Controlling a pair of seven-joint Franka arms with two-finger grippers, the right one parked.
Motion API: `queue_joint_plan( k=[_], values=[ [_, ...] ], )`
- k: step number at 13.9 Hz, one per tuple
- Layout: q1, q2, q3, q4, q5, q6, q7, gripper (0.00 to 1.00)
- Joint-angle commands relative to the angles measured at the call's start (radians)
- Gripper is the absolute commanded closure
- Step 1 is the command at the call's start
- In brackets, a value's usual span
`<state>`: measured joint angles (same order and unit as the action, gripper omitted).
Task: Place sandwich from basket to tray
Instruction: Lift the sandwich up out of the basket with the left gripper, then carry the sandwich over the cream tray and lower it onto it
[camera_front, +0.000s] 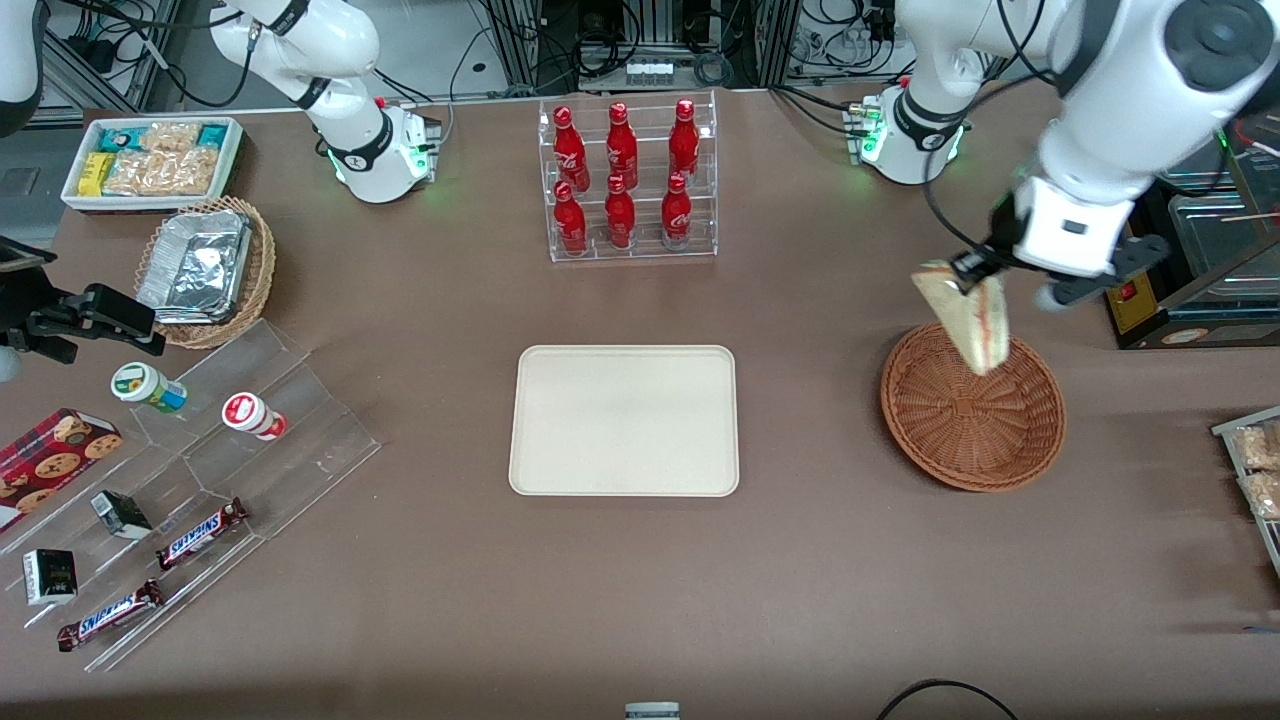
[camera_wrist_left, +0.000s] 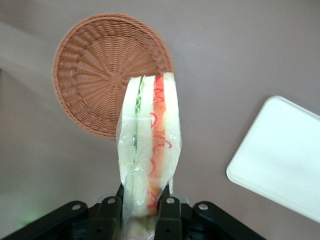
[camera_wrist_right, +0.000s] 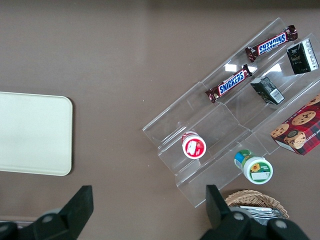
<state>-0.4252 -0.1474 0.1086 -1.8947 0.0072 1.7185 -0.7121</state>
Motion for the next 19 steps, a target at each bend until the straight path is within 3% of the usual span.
queue_joint_plan(
  k=[1, 5, 9, 19],
  values=[
    [-0.105, 0.028, 0.013, 0.08, 0.014, -0.037, 0.022, 0.75],
    [-0.251, 0.138, 0.013, 0.175, 0.013, -0.02, 0.022, 0.75],
    [-0.343, 0.265, 0.013, 0.204, 0.002, 0.12, 0.013, 0.75],
    [-0.449, 0.604, 0.014, 0.203, 0.017, 0.516, -0.043, 0.73]
  ],
)
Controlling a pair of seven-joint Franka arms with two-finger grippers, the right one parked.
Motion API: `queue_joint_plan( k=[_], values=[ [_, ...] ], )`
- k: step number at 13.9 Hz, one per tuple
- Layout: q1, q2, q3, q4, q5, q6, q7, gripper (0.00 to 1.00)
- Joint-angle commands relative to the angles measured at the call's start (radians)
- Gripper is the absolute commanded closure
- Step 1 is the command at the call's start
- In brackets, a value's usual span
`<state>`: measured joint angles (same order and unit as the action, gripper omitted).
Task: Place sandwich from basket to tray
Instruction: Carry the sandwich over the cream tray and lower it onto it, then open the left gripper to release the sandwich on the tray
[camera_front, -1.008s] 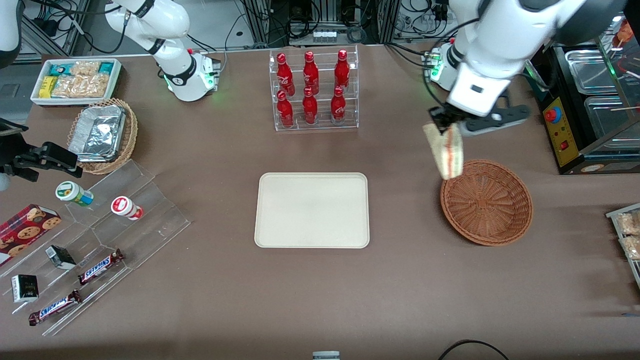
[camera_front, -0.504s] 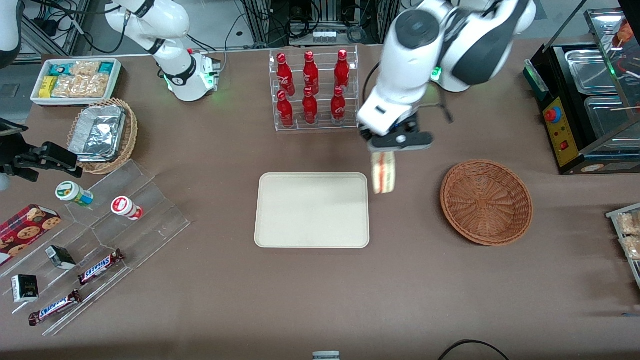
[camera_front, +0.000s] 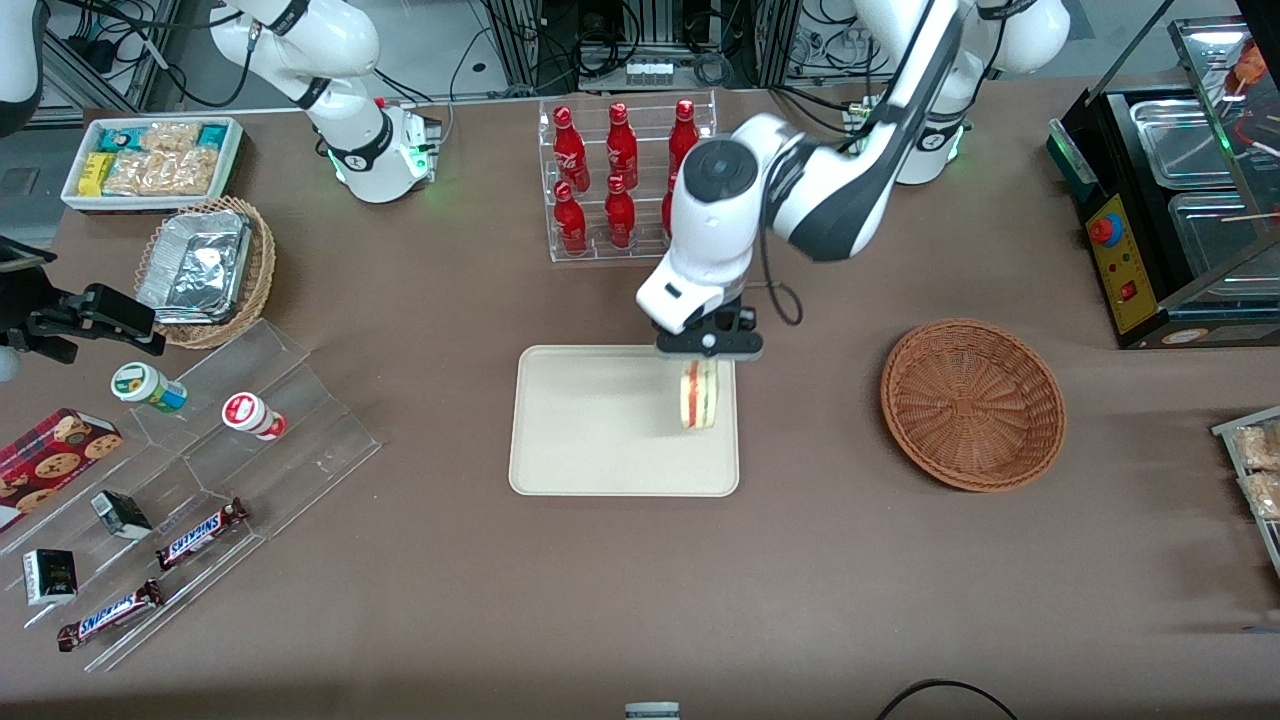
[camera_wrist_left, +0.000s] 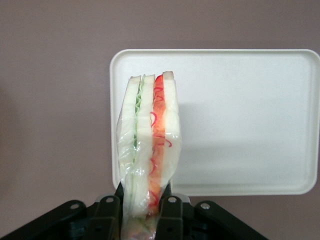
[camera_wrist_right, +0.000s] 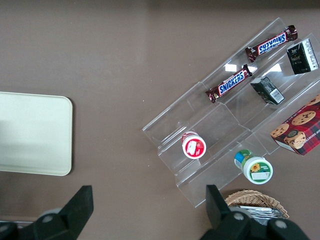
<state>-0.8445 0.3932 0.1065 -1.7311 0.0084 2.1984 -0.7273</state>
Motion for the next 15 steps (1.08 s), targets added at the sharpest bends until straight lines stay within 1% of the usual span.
queue_joint_plan(
  k=[1, 7, 10, 15],
  values=[
    [-0.03, 0.087, 0.015, 0.038, 0.016, 0.064, -0.027, 0.73],
    [-0.028, 0.183, 0.016, 0.031, 0.016, 0.176, -0.021, 0.73],
    [-0.028, 0.213, 0.016, 0.03, 0.016, 0.233, -0.024, 0.72],
    [-0.027, 0.239, 0.016, 0.025, 0.016, 0.277, -0.017, 0.71]
  ],
)
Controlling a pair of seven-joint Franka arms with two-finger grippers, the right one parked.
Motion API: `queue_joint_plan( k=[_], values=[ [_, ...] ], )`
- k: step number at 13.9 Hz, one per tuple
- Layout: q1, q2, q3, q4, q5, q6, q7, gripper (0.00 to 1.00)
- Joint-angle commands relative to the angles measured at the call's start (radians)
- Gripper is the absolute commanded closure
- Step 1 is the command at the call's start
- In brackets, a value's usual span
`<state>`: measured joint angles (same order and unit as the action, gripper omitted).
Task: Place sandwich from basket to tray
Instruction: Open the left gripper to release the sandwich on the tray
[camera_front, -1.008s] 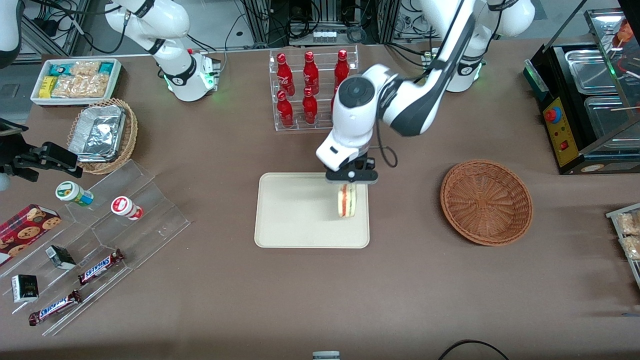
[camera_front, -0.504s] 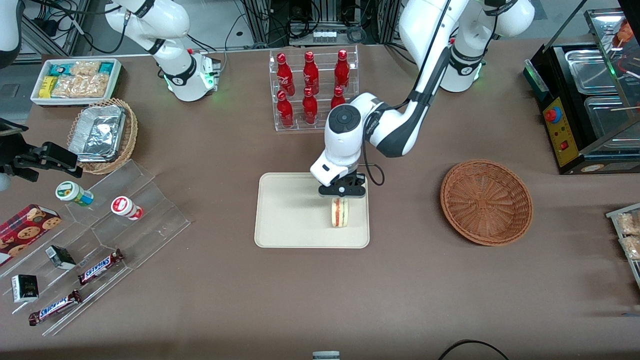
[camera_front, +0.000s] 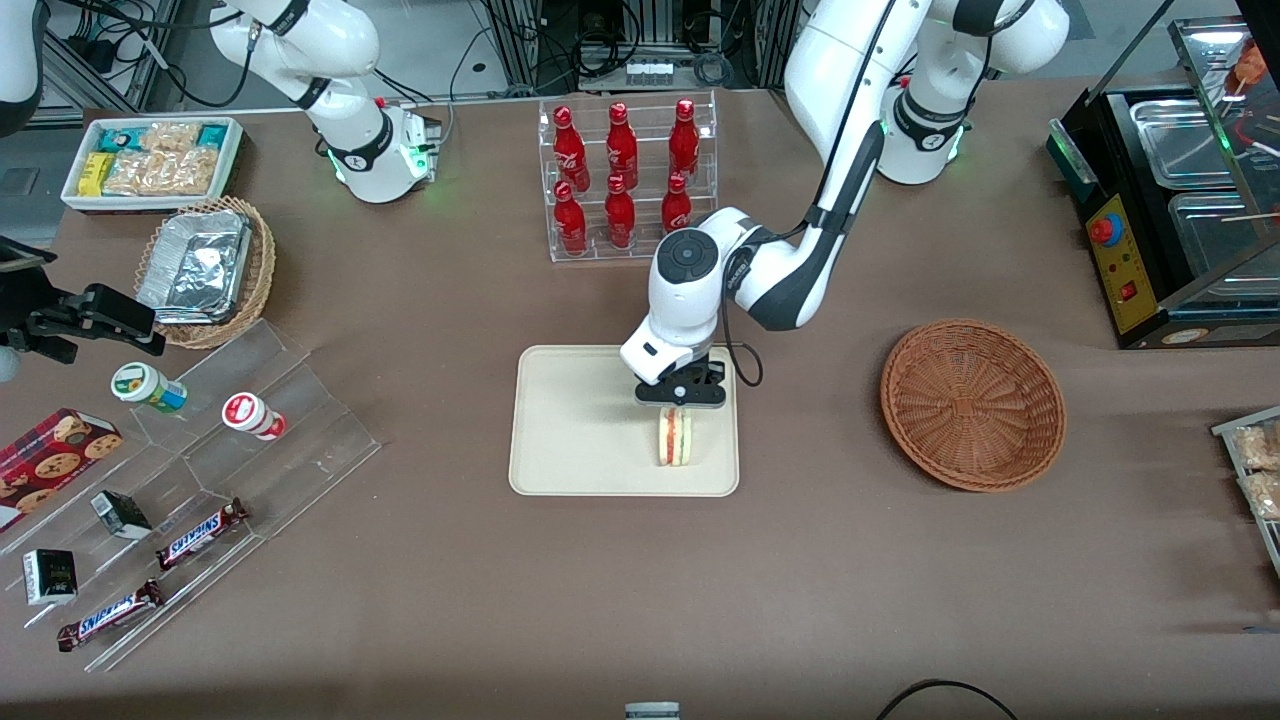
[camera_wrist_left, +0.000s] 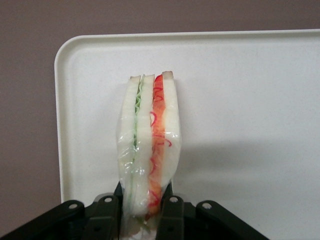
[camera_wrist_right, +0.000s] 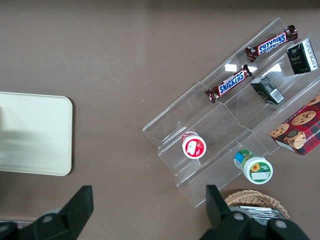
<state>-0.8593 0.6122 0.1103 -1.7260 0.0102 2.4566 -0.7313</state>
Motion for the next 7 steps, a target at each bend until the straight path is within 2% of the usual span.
queue_joint_plan(
  k=[1, 2, 3, 7],
  values=[
    [-0.012, 0.02, 0.012, 0.02, 0.014, 0.021, -0.013, 0.58],
    [-0.012, 0.02, 0.012, 0.02, 0.014, 0.021, -0.01, 0.43],
    [-0.012, 0.021, 0.012, 0.02, 0.016, 0.019, -0.008, 0.31],
    [-0.012, -0.018, 0.015, 0.023, 0.014, -0.002, -0.017, 0.0]
  ],
)
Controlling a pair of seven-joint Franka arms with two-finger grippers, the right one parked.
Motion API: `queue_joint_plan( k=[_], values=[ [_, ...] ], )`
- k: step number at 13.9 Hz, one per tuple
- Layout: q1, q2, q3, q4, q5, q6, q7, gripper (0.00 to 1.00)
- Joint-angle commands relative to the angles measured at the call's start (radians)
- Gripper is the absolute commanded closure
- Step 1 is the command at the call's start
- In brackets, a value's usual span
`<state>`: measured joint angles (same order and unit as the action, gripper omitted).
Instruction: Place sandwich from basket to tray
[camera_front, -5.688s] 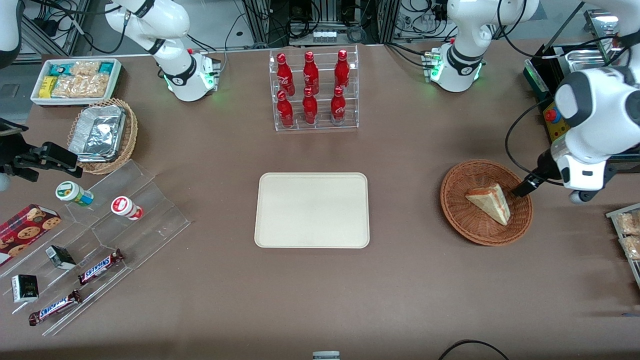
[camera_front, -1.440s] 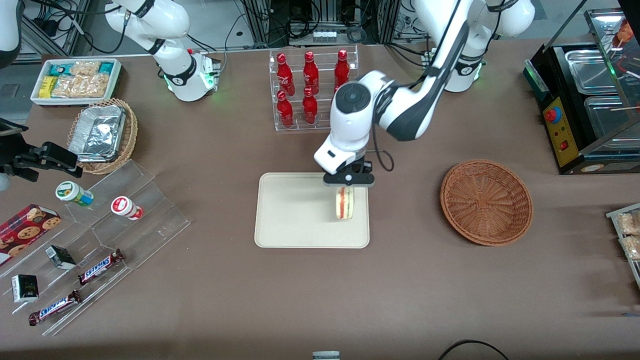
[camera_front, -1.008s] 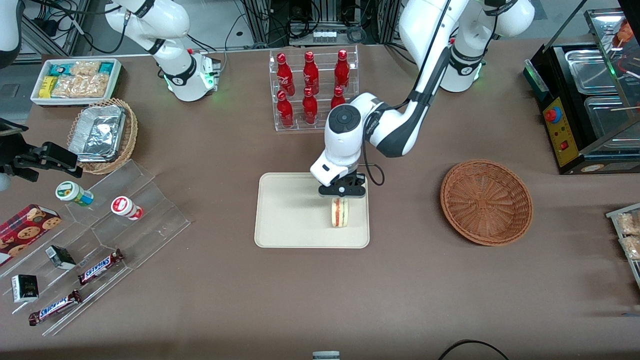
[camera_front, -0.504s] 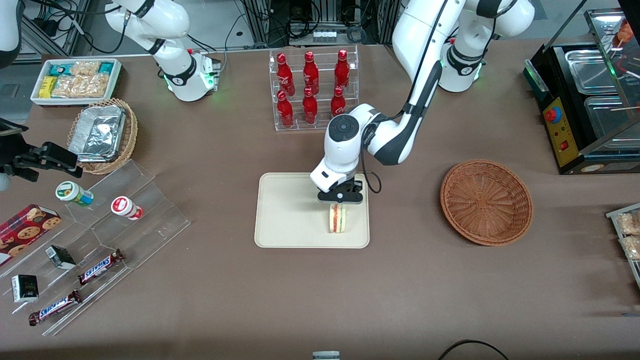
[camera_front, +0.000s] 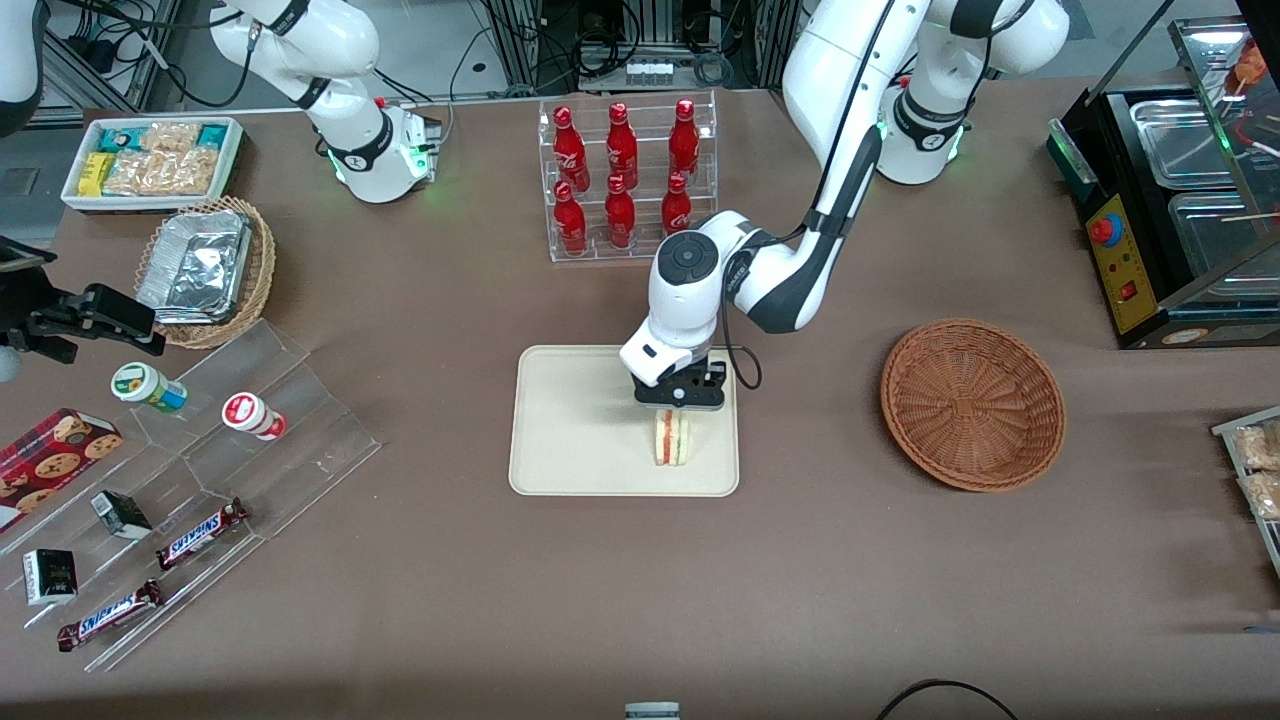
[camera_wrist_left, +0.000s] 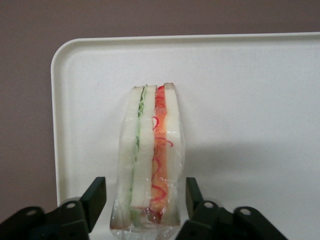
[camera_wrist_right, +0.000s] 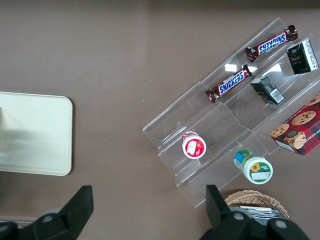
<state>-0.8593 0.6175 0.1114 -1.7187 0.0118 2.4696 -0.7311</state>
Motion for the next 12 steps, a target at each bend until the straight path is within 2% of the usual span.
queue_joint_plan(
  k=[1, 8, 11, 12],
  values=[
    [-0.014, -0.059, 0.016, 0.019, 0.014, -0.053, -0.022, 0.0],
    [-0.003, -0.411, 0.022, 0.06, 0.019, -0.512, -0.008, 0.0],
    [0.002, -0.597, 0.027, 0.064, 0.094, -0.76, 0.009, 0.0],
    [0.011, -0.64, 0.028, 0.062, 0.096, -0.811, 0.048, 0.0]
  ],
)
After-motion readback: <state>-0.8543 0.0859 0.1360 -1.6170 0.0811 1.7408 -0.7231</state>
